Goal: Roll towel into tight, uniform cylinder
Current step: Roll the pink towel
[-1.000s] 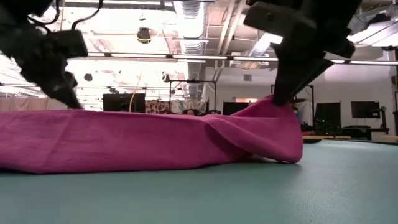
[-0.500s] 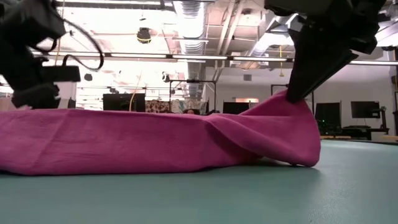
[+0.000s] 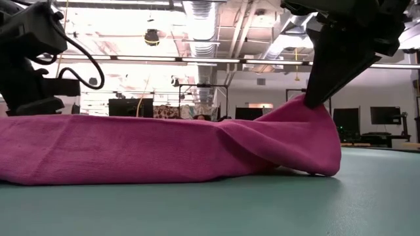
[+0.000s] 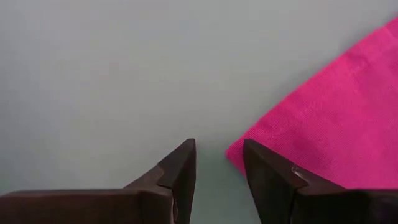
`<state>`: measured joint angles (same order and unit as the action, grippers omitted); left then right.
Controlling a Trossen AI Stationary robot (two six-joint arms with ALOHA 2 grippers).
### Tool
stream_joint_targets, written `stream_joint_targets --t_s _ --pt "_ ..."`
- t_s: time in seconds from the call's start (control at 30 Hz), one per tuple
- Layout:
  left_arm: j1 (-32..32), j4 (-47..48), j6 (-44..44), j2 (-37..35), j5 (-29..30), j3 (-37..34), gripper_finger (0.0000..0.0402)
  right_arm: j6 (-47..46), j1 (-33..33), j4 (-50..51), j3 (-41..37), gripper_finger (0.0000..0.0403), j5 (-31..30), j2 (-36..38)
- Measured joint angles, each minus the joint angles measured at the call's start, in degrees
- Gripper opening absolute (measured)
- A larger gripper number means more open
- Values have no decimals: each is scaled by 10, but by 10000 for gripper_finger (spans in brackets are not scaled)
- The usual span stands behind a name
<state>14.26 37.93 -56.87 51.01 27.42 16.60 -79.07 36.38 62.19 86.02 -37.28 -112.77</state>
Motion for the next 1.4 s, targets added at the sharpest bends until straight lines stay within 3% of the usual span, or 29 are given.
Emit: stream_joint_targets --t_s 0.63,0.93,1.4 --pt "0 -28 18 -2 -16 35 138 2 0 1 0 2 0 0" --pt "-2 83 -35 0 -44 35 138 2 0 -1 0 3 0 0" --pt "-2 4 -41 0 -46 19 138 15 -1 -10 0 4 0 0"
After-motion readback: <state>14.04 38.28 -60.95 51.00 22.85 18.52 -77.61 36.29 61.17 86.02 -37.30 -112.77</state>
